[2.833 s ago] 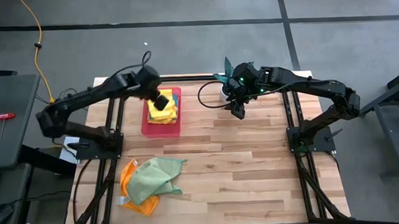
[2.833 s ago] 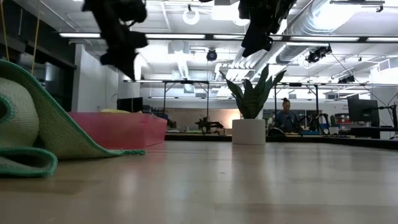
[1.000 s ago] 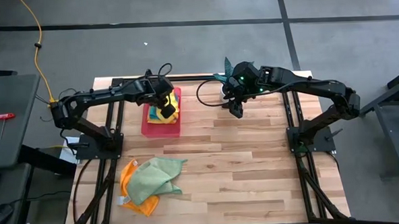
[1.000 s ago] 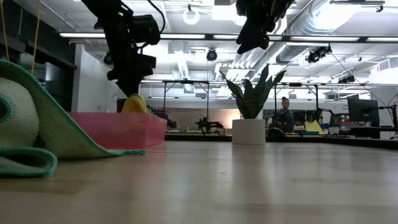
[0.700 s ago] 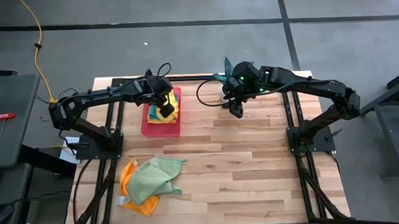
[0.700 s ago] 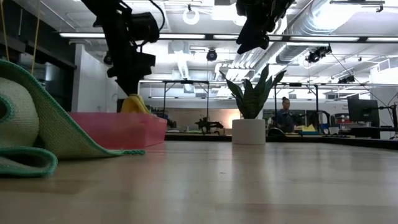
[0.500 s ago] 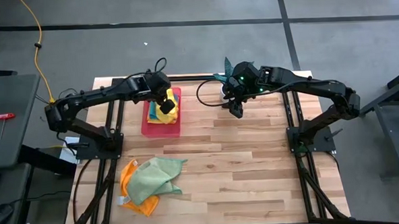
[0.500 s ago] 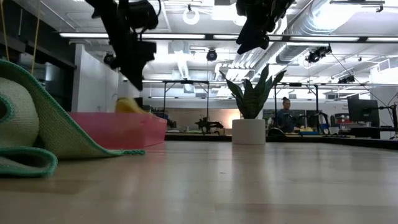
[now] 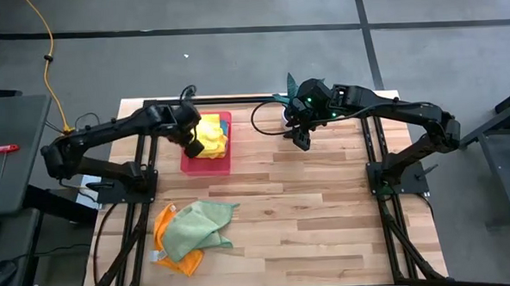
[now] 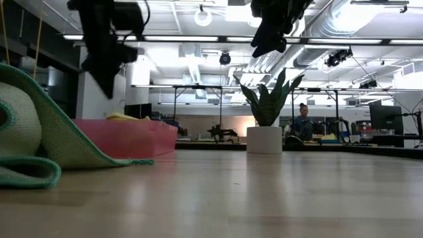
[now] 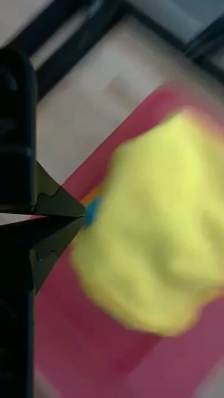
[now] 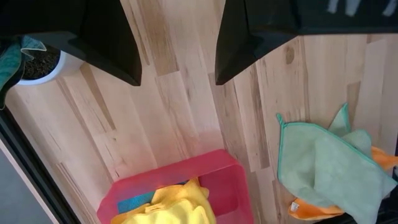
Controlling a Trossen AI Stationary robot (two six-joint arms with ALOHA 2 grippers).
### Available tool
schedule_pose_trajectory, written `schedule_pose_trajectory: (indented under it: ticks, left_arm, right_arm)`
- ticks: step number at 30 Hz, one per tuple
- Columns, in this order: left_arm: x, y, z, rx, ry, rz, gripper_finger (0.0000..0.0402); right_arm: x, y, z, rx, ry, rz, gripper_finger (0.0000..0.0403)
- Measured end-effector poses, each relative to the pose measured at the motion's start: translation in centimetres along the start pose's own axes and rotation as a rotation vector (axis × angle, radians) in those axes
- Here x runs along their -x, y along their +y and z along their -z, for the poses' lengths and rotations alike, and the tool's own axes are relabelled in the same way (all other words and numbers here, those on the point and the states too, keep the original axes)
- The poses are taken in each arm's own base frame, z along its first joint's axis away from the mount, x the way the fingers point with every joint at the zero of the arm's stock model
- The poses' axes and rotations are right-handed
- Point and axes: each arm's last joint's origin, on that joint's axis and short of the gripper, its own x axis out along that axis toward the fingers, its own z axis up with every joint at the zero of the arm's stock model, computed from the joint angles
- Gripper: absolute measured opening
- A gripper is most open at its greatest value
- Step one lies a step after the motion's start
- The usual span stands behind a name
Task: Fold microfiber towels
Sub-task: Put the folded yellow microfiber towel into the pink bin
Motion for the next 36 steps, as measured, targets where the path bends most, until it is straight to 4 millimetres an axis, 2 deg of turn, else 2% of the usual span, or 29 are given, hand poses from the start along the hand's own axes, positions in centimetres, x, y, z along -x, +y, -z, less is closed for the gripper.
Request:
schedule_pose_trajectory:
  ticks: [5, 11, 17, 21, 29, 32, 36]
  left_arm:
    - [-2.8, -0.2, 1.6, 0.032, 0.076, -0.041, 0.0000]
    - [-4.4, -0.7, 0.4, 0.042, 0.010, -0.045, 0.0000]
    - [-6.2, -0.7, -0.2, 0.036, 0.059, -0.065, 0.0000]
    - [-6.6, -1.1, -1.5, 0.056, -0.014, -0.031, 0.0000]
    - [-4.8, -2.3, -5.6, 0.082, -0.228, 0.042, 0.0000]
    - [-5.5, -2.9, -6.5, 0.088, -0.250, 0.097, 0.0000]
    - [-7.6, -4.0, -7.0, 0.093, -0.219, 0.149, 0.0000]
  right_arm:
    - [0.0, 0.0, 0.0, 0.003, 0.000, 0.000, 0.0197]
    - [0.0, 0.0, -0.1, 0.004, -0.006, 0.000, 0.0197]
    - [0.0, 0.0, -0.1, 0.001, -0.006, 0.000, 0.0197]
    - [0.0, 0.0, -0.1, 0.001, -0.006, 0.000, 0.0197]
    - [0.0, 0.0, -0.1, -0.003, -0.006, 0.000, 0.0197]
    - [0.0, 0.0, -0.1, -0.003, -0.006, 0.000, 0.0197]
    - [0.0, 0.0, -0.1, -0.004, -0.006, 0.000, 0.0197]
